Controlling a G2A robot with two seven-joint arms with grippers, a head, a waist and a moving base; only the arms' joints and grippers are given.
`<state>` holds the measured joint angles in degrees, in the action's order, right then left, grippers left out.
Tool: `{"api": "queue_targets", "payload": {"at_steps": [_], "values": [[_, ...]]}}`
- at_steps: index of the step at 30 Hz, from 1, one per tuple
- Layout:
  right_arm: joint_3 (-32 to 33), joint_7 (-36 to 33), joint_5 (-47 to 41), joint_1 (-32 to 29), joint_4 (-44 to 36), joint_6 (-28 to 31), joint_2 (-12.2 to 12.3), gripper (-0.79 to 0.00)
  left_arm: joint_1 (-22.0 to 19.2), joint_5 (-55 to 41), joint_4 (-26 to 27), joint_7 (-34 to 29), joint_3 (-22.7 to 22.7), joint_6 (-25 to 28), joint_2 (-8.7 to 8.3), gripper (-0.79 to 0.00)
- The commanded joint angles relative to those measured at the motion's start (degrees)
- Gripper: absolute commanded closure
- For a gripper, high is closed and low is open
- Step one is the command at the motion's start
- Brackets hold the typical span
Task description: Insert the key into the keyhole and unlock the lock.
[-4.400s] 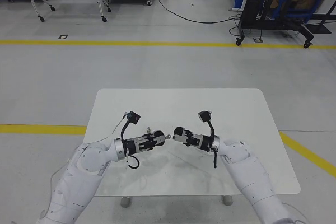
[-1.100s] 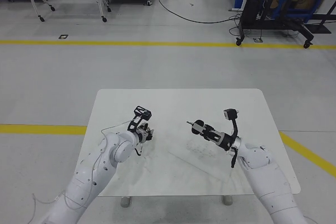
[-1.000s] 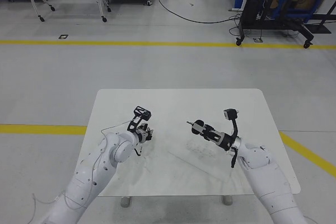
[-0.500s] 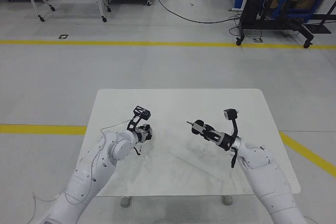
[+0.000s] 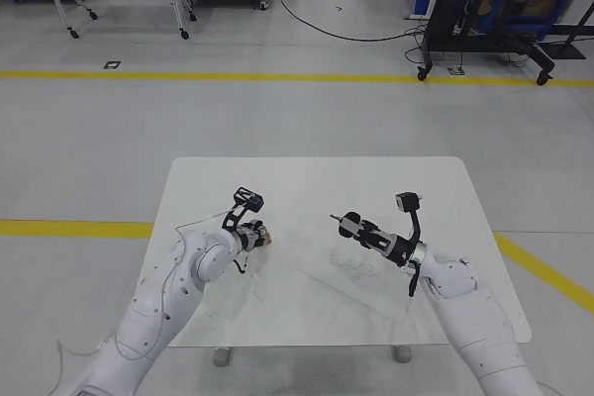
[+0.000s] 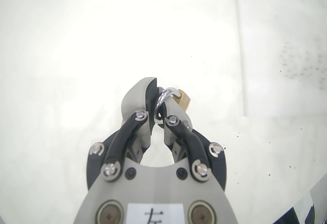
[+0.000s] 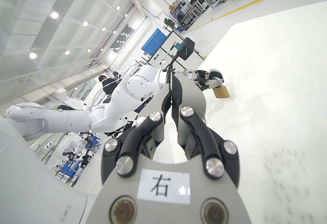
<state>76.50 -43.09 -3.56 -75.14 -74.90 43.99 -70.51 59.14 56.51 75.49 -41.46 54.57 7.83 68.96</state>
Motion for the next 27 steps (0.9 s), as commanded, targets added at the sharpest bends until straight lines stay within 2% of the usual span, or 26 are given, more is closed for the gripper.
{"api": "queue_targets", "payload": {"at_steps": [1,3,6,11,19,24,27], "values": [[0.0,0.0,0.0,0.0,0.0,0.0,0.0,0.0,0.0,-0.6,-0.1,-0.1,0.3,0.7,0.0,0.0],[0.0,0.0,0.0,0.0,0.0,0.0,0.0,0.0,0.0,-0.1,0.5,2.2,1.0,0.7,-0.08,0.0],[0.0,0.0,0.0,0.0,0.0,0.0,0.0,0.0,1.4,-5.7,3.0,9.8,4.3,0.8,-0.12,0.0],[0.0,0.0,0.0,0.0,0.0,0.0,0.0,0.0,4.9,-17.5,6.7,17.2,10.5,7.8,-0.65,0.0],[0.0,0.0,0.0,0.0,0.0,0.0,0.0,0.0,5.6,-18.4,7.1,17.6,10.7,8.6,-0.68,0.0],[-2.2,1.4,-1.6,0.4,1.1,-2.1,-0.4,0.0,5.4,-28.6,5.3,13.9,10.7,7.4,-0.13,0.0],[-5.9,4.5,-4.7,2.4,4.1,-2.5,-1.5,0.0,4.3,-42.0,2.3,10.2,12.2,6.2,0.33,0.0]]}}
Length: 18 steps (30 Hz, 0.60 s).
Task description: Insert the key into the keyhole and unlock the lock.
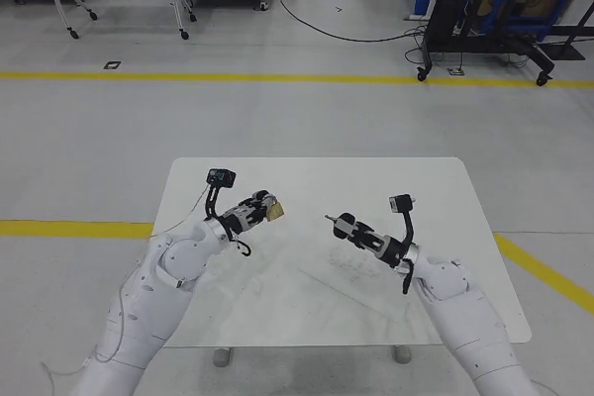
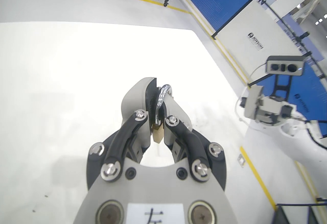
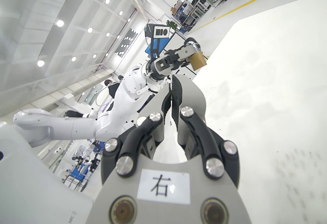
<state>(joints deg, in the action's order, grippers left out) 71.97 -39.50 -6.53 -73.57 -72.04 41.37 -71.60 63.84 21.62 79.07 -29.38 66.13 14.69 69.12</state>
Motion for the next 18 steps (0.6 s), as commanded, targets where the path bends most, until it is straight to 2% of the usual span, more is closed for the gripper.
{"api": "queue_targets", "payload": {"at_steps": [1,3,5,9,16,18], "values": [[-2.7,1.6,-2.5,1.8,2.5,0.0,-0.8,0.0,-0.9,-12.8,-2.6,-3.7,1.4,-1.5,0.33,0.0],[-5.7,2.8,-4.0,3.9,4.8,-0.4,-1.7,0.0,-1.9,-26.8,-5.9,-9.5,2.9,-5.4,0.77,0.0],[-8.5,3.4,-4.6,6.2,6.9,-1.1,-2.5,0.0,-3.4,-33.3,-8.6,-13.0,3.8,-7.2,0.93,0.0],[-12.5,5.0,-8.1,9.5,10.2,-2.4,-4.2,0.0,-3.5,-33.8,-8.9,-13.4,3.8,-7.3,0.94,0.0],[-12.5,5.0,-8.1,9.5,10.2,-2.4,-4.2,0.0,-3.4,-33.6,-8.9,-13.2,3.7,-7.4,0.94,0.0],[-12.5,5.0,-8.1,9.5,10.2,-2.4,-4.2,0.0,-2.7,-32.7,-8.4,-11.9,3.1,-9.2,1.01,0.0]]}}
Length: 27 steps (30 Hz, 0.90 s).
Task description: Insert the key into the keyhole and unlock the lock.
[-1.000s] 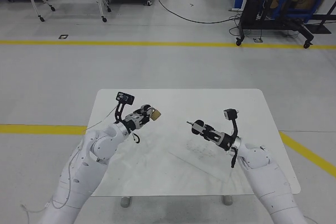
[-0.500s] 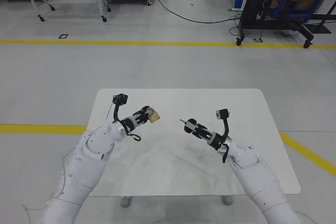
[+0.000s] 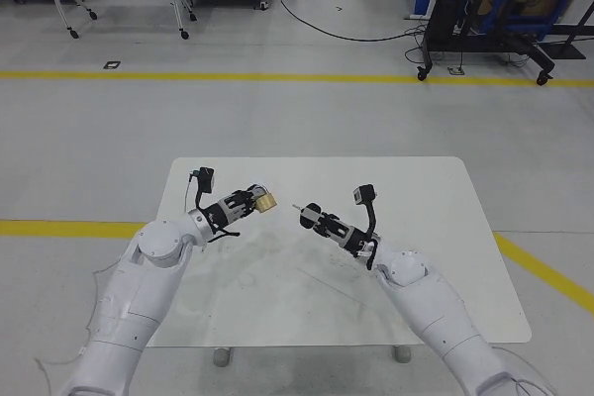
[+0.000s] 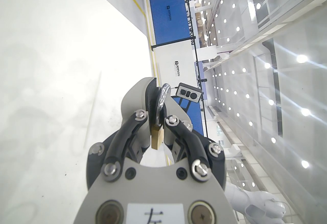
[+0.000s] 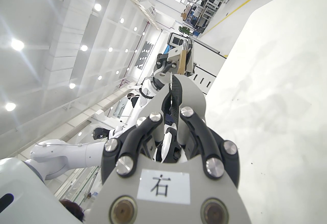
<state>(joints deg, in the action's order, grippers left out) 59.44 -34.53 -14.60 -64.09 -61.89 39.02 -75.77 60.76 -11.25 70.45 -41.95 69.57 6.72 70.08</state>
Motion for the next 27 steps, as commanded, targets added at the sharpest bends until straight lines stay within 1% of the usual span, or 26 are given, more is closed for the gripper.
{"api": "queue_targets", "payload": {"at_steps": [1,3,4,7,10,15,18,22,27], "values": [[0.0,0.0,0.0,0.0,0.0,0.0,0.0,0.0,0.5,-1.2,0.2,0.8,-0.4,-2.6,0.16,0.0],[-0.1,0.7,0.4,-0.3,-0.5,-0.8,0.0,0.0,0.3,-4.6,-0.6,-1.4,-0.7,-6.1,0.34,0.0],[-0.2,1.5,1.6,-0.4,-1.1,-1.7,0.0,0.0,-0.3,-4.3,-1.1,-1.7,-0.8,-7.6,0.33,0.0],[-0.5,3.6,3.5,-1.1,-2.9,-3.4,-0.1,0.0,-1.0,-5.2,-1.9,-1.5,-1.2,-9.6,0.49,0.0],[-1.0,5.0,1.5,-2.1,-4.5,-4.9,-0.4,0.0,-1.3,-7.9,-2.5,-1.4,-1.1,-10.0,0.72,0.0],[-4.2,6.6,0.8,-2.3,-4.0,-7.3,-1.5,0.0,-1.4,-7.8,-2.5,0.9,-1.9,-9.3,1.02,0.0],[-5.6,10.2,-0.2,-2.3,-3.2,-8.7,-2.3,0.0,-1.0,-8.4,-2.2,3.5,-2.1,-8.4,1.26,0.0],[-6.8,16.3,1.1,-2.1,-2.2,-9.2,-3.3,0.0,-0.6,-8.6,-1.8,5.9,-2.0,-8.1,1.42,0.0],[-7.7,19.3,2.4,-1.5,-1.2,-9.3,-4.0,0.0,-0.3,-7.7,-1.3,7.2,-2.0,-8.1,1.42,0.0]]}}
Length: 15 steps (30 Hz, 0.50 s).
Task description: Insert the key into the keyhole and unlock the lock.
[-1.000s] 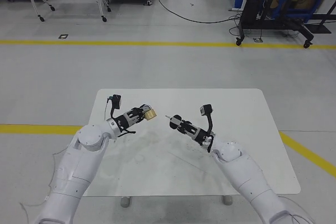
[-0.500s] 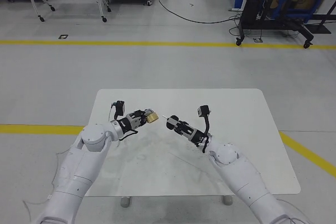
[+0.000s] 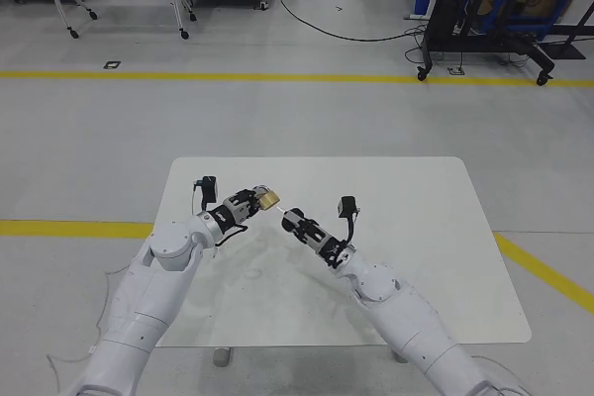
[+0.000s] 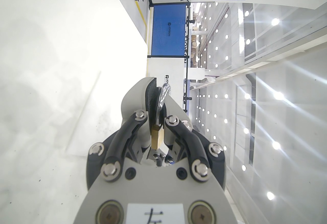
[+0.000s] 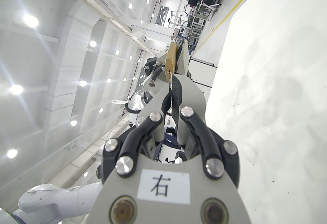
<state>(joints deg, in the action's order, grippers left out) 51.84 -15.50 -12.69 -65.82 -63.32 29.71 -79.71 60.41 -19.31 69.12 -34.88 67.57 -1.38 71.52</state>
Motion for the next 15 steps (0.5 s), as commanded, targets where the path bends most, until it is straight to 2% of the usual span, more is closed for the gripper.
{"api": "queue_targets", "payload": {"at_steps": [1,8,15], "values": [[-0.3,0.7,1.3,0.5,0.4,-0.1,-0.2,0.0,0.1,0.6,0.1,0.2,-0.1,0.0,-0.03,0.0],[-1.2,4.2,4.6,1.3,0.6,-0.6,-1.0,0.0,0.2,1.7,0.5,0.9,-0.1,0.1,-0.03,0.0],[-1.5,4.3,5.0,1.8,1.3,-0.8,-1.7,0.0,0.3,2.1,0.6,0.9,-0.2,0.1,0.0,0.0]]}}
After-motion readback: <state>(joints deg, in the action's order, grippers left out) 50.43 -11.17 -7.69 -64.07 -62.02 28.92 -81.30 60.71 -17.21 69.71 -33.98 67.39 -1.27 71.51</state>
